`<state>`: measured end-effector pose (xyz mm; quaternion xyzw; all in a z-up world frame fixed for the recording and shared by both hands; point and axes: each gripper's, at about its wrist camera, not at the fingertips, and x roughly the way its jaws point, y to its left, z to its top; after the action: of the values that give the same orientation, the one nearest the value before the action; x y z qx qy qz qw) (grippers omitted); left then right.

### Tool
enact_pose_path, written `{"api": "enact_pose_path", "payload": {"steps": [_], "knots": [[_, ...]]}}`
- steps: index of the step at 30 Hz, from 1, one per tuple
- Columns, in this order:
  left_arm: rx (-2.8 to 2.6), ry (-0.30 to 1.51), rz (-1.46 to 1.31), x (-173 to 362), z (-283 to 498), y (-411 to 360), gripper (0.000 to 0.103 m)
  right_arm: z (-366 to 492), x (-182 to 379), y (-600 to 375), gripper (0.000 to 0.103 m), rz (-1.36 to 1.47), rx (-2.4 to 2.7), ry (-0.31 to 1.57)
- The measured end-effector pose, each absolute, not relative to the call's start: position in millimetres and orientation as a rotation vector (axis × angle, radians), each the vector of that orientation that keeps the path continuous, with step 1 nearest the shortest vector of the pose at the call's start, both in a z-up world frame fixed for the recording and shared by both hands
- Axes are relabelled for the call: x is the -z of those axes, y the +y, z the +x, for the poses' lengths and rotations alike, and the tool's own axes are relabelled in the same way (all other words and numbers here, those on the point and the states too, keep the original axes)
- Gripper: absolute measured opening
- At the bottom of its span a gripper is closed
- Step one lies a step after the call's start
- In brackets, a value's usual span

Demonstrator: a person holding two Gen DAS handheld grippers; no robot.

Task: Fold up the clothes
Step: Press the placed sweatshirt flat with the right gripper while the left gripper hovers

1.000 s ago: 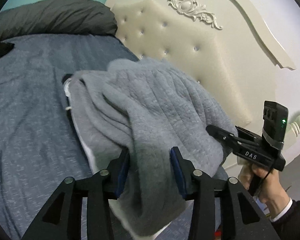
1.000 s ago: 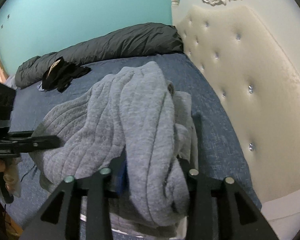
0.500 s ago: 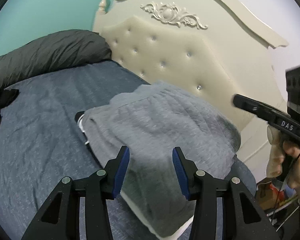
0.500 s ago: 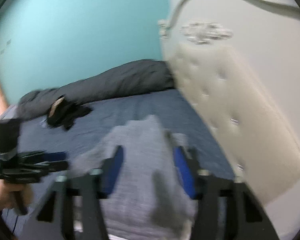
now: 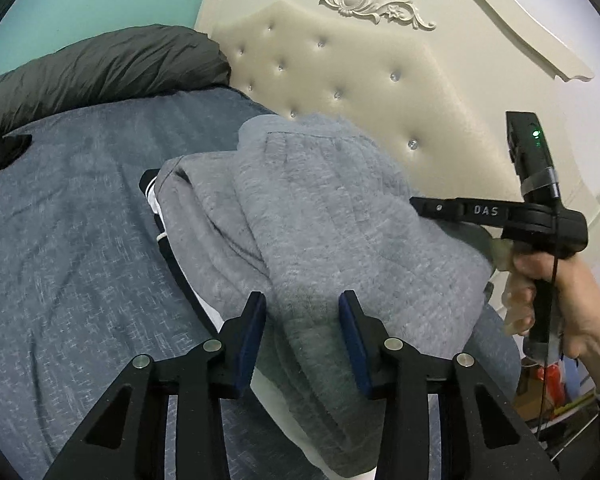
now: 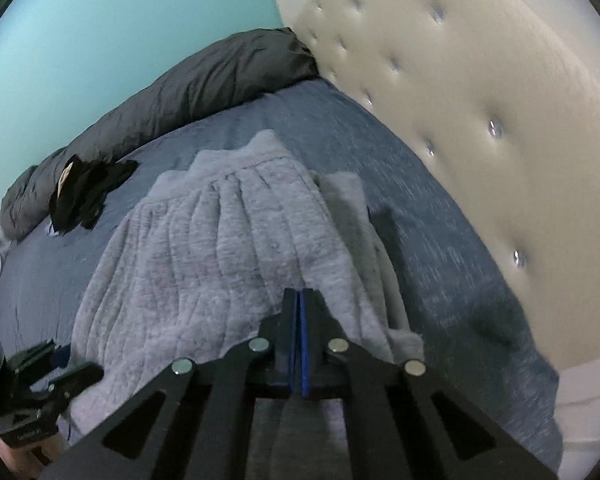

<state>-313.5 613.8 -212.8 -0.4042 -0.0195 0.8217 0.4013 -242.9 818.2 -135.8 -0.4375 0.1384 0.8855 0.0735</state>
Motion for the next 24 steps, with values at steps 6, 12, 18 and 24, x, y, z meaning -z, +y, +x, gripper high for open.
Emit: {"api": "enact_pose_path", "payload": {"steps": [6,12,18,24], "knots": [[-2.078,-0.027,-0.993,202,-317,613,0.039,-245,107,813,0.0,-1.289,-2.715,0.41],[-2.082,-0.003,-0.981,202,-315,615,0.039,-281,69,772,0.001,-1.301,-2.802,0.149],[-2.072,0.021,-0.981,201,-313,614,0.039,-317,120,775,0.0,-1.511,-2.597,0.072],[-2.073,0.027,-0.968,199,-310,614,0.039,-324,144,798,0.0,-1.565,-2.491,0.187]]}}
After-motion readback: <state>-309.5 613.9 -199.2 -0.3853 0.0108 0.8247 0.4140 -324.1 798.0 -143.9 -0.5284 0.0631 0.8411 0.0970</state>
